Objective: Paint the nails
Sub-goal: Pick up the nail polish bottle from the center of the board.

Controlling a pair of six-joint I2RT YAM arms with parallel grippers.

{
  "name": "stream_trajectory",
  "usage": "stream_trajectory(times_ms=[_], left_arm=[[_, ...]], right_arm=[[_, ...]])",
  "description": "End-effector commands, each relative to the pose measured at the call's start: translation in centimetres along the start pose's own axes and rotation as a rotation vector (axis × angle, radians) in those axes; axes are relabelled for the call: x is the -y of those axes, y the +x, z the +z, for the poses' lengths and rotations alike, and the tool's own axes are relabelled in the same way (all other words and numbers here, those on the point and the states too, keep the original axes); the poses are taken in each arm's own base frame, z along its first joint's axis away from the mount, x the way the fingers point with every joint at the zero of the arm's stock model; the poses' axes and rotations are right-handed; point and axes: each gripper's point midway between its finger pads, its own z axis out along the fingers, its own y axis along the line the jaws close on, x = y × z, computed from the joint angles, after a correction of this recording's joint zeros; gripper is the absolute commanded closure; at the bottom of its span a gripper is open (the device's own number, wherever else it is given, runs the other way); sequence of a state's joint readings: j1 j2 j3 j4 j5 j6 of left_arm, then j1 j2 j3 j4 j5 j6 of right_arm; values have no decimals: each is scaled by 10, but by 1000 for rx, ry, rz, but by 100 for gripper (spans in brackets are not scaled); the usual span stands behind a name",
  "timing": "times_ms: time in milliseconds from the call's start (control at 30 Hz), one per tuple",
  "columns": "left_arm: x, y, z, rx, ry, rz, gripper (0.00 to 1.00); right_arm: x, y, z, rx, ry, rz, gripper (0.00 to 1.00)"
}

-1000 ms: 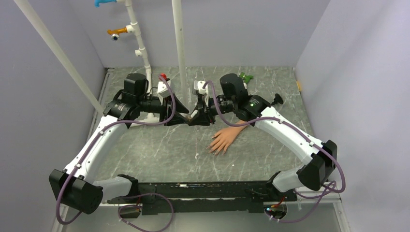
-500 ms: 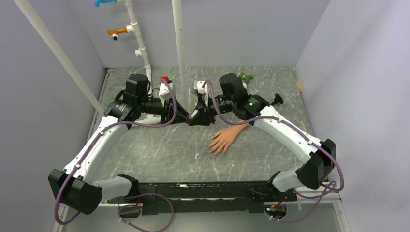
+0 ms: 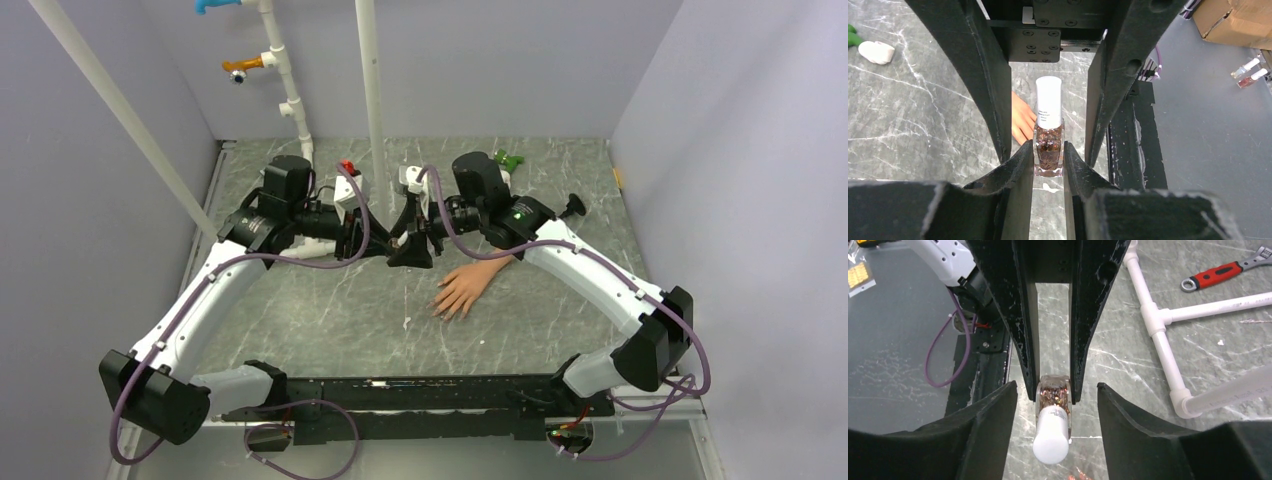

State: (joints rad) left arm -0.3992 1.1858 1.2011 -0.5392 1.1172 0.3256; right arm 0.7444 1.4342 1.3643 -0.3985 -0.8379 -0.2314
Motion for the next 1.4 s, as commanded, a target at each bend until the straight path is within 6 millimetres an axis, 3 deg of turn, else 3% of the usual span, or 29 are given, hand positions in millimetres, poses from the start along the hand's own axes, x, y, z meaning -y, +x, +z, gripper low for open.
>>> stream_trajectory(times_ms=[0,167,333,400,733,967,1367], left_arm=[[4,-23,-5,32,-27,110,100],[1,-23,-7,28,-56,122,100],[-1,-24,-10,30,-95,148,100],[-2,-24,-10,32,-102,151,100],[-1,-25,-9,43,-90,143,100],[0,-27,-9,50,-86,149,100],[2,-28,-10,52,-83,151,100]], right_arm=[[-2,-24,-4,70,14,-81,35],[2,-12,-7,32,48,-71,30],[10,2,-30,54,132,-44,32],[7,0,-34,81,129,-50,38],[-5,-17,-28,146,28,-87,40],[-4,-22,-27,178,32,-90,53],[1,-26,-24,203,45,-93,60]])
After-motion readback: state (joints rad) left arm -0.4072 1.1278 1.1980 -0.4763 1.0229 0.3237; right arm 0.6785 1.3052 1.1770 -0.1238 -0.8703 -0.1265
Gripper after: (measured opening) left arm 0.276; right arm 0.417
